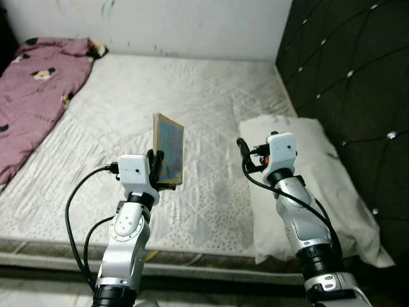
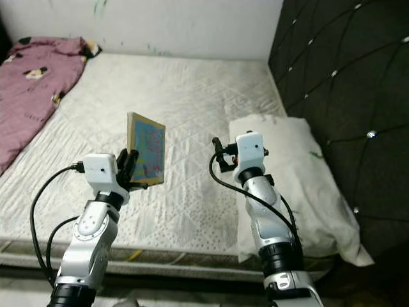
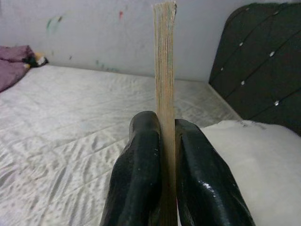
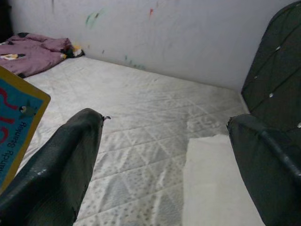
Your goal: Clean up the room
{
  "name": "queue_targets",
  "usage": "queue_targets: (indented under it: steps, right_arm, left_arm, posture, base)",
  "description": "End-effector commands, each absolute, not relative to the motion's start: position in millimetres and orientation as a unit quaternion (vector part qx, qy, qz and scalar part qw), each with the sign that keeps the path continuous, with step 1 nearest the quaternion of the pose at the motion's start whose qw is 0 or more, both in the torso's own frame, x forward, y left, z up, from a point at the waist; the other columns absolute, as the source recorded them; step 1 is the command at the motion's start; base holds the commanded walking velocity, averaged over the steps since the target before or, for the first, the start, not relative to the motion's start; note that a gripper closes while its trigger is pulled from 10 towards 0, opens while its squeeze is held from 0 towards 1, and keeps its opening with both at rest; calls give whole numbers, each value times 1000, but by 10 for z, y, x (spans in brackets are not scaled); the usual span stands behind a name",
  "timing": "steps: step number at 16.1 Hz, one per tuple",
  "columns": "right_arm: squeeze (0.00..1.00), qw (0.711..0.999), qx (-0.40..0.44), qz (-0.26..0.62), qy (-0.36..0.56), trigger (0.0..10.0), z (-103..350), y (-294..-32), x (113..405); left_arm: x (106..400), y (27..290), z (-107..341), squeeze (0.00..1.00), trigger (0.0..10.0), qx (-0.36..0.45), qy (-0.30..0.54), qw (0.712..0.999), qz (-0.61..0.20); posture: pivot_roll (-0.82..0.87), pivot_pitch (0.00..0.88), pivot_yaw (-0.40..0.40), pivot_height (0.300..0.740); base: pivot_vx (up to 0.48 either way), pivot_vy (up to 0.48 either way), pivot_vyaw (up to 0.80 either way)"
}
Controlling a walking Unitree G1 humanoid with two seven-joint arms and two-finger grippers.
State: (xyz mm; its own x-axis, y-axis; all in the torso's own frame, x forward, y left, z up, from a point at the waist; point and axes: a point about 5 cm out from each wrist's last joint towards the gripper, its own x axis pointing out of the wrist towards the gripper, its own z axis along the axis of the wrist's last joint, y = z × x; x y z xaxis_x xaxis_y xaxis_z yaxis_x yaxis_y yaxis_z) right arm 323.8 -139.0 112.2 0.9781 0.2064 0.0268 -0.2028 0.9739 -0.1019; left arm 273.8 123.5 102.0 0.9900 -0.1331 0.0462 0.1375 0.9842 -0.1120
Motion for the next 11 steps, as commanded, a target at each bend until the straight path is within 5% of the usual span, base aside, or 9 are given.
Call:
queue_targets:
  steps: [1, 11]
  right_arm:
    - [0, 993, -48, 101, -24, 10000, 1152, -1393, 3255]
    - [0, 994, -51, 99, -22, 10000, 1128, -1425, 3248]
  left_arm:
    - [2763, 1226, 1133, 0, 10000, -55, -45, 995, -69]
    - [2748, 1254, 1071, 0, 10000, -69, -29, 996, -52]
  posture:
    - [-54, 0, -6, 740]
    - [-49, 0, -9, 740]
  base:
    - [311, 0, 0]
    - [60, 0, -47]
